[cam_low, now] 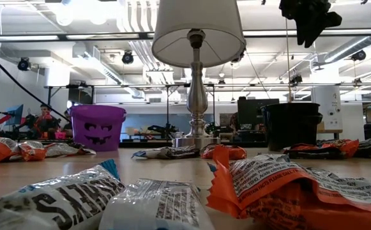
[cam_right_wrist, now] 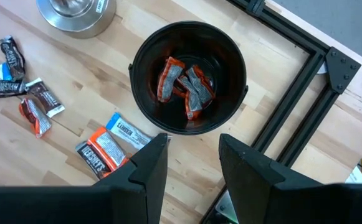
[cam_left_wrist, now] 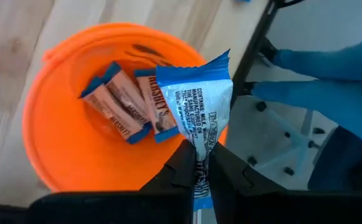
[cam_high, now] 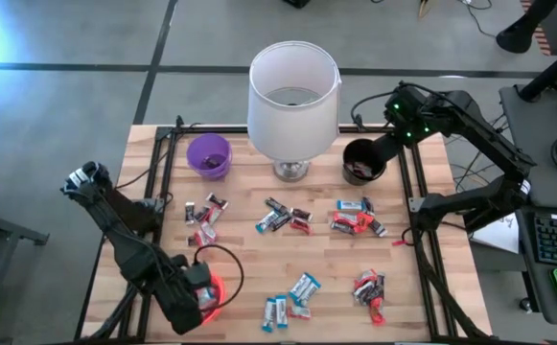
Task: Organize candy in baskets
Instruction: Put the white chocolate bar into the orange bucket, then put the brown chocolate bar into the purple bucket
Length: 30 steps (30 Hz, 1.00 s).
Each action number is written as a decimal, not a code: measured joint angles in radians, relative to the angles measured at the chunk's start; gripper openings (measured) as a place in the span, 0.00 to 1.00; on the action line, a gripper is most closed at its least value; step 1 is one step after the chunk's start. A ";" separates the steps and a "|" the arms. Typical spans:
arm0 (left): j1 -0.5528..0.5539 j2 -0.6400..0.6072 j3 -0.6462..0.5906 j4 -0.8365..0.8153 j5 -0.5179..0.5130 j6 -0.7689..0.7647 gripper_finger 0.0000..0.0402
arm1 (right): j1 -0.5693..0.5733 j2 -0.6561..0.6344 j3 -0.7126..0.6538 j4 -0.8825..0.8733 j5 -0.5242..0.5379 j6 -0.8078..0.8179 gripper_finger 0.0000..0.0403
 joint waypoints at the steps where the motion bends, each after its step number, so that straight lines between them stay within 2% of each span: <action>1: 0.000 0.000 0.000 -0.009 -0.001 -0.005 0.04 | 0.000 0.000 0.000 0.000 0.000 0.000 0.34; 9: 0.001 0.000 0.027 -0.044 0.000 -0.009 0.23 | 0.000 0.000 0.000 0.000 0.000 0.000 0.34; 14: 0.001 0.000 0.029 -0.063 0.008 -0.008 0.30 | 0.000 0.000 0.000 0.000 0.000 0.000 0.34; 20: 0.016 -0.013 0.029 -0.264 -0.013 -0.015 0.31 | 0.000 0.000 0.000 0.000 0.000 0.000 0.34; 25: 0.064 -0.064 0.022 -0.352 -0.105 -0.044 0.29 | 0.000 0.000 0.000 0.000 0.000 0.000 0.34; 30: 0.169 -0.147 -0.004 -0.423 -0.223 -0.090 0.27 | 0.000 0.000 0.000 0.000 0.000 -0.002 0.34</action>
